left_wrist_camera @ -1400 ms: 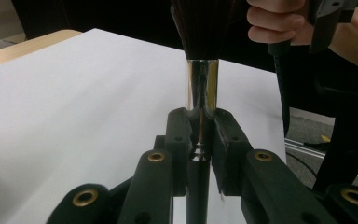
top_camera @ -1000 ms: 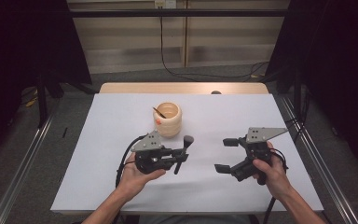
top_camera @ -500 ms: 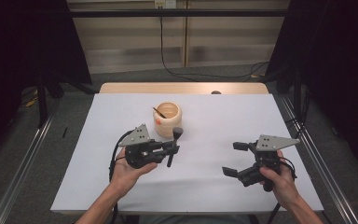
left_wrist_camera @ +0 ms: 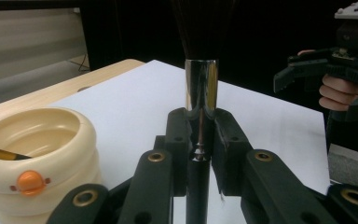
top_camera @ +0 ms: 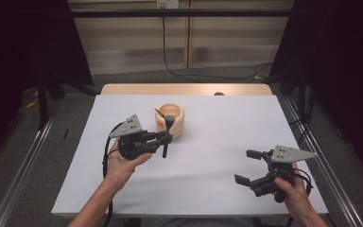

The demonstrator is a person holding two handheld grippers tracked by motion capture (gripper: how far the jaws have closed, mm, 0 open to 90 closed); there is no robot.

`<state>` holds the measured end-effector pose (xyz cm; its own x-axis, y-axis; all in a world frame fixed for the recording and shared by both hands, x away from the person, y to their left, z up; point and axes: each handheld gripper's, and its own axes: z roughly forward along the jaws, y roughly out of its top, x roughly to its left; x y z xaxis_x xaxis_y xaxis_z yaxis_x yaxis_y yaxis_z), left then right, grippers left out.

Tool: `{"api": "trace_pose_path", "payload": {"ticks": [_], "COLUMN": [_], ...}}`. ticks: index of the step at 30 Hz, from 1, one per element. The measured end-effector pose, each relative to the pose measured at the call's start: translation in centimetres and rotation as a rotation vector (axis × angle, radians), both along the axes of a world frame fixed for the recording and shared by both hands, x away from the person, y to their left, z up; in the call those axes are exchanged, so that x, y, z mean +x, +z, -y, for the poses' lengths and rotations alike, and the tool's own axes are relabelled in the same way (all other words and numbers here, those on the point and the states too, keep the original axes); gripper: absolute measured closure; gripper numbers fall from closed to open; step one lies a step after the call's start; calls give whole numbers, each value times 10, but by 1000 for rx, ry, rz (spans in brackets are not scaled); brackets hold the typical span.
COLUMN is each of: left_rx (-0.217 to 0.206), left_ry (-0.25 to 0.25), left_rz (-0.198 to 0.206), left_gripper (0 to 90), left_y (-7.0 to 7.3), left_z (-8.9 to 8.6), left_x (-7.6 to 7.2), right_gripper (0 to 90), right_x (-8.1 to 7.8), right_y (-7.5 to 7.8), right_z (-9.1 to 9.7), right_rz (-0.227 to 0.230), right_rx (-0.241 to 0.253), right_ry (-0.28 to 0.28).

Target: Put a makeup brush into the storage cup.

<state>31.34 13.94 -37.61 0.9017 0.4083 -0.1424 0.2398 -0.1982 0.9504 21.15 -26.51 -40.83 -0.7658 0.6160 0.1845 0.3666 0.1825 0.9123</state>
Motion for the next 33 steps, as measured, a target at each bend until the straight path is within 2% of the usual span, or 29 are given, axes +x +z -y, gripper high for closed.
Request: {"api": "trace_pose_path", "payload": {"ticks": [4, 9, 12, 20, 33], "left_rx": [1, -5, -4, -19, -33], "left_ry": [14, 33, 45, 85, 157], "left_rz": [6, 24, 33, 38, 51], "left_gripper": [784, 784, 784, 784, 784], "left_y": [1, 11, 17, 22, 34], "left_z": [-2, -5, -6, -8, -13], "left_x": [4, 10, 15, 30, 55], "right_gripper": [14, 10, 10, 12, 8], "right_x": [-3, -9, -12, -15, -16], "right_y": [-3, -6, -11, -19, -23], "right_z": [2, 5, 9, 11, 13], "right_rz": [-6, -8, -11, 28, 40], "right_rx": [-2, -9, -4, 0, 0], "right_ry": [-15, -19, -39, -100, -130]}}
